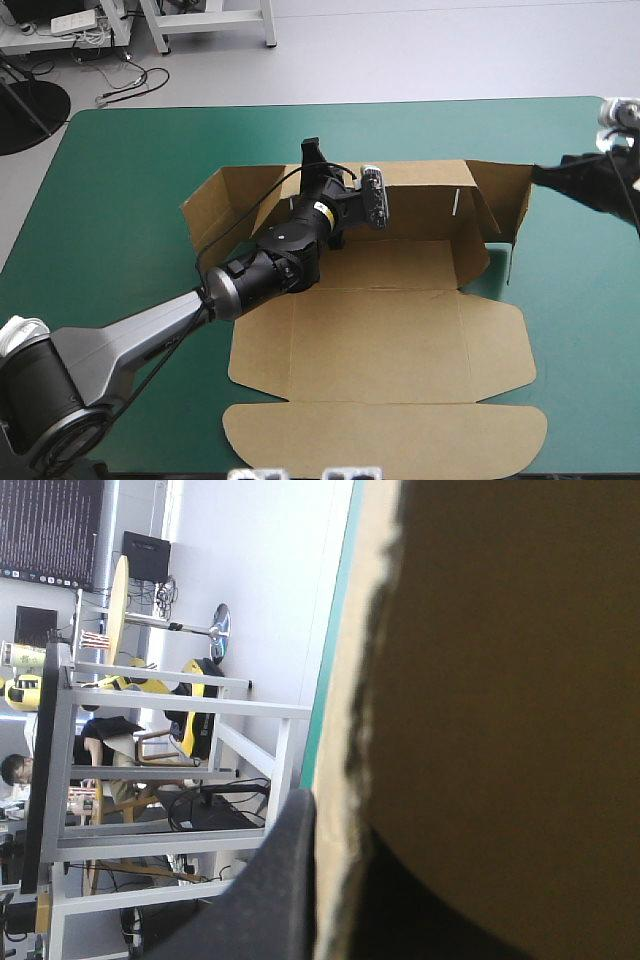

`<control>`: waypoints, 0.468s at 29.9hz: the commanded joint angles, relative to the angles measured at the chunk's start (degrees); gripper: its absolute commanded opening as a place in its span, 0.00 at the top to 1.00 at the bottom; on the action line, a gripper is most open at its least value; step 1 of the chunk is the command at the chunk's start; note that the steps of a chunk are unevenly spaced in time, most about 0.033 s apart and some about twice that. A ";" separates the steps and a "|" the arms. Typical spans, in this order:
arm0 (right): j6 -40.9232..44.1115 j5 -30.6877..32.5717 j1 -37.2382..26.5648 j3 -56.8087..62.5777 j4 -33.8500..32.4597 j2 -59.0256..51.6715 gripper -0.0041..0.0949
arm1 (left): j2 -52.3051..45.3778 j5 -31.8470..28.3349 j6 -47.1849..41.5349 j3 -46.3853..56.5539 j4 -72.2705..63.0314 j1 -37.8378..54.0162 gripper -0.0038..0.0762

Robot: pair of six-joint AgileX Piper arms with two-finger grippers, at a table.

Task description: Fold the box

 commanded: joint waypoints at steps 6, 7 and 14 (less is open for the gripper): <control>-2.79 3.60 -0.02 -17.87 5.89 20.20 0.98 | -2.87 0.50 -1.39 -1.56 2.65 -0.30 0.96; -2.79 4.79 -0.02 -19.68 6.37 22.31 0.98 | -2.87 0.50 -1.39 -1.56 2.65 -0.30 0.96; -2.94 11.40 -0.02 -25.82 8.57 31.91 0.98 | -2.87 0.58 -1.39 -1.56 2.65 -0.30 0.96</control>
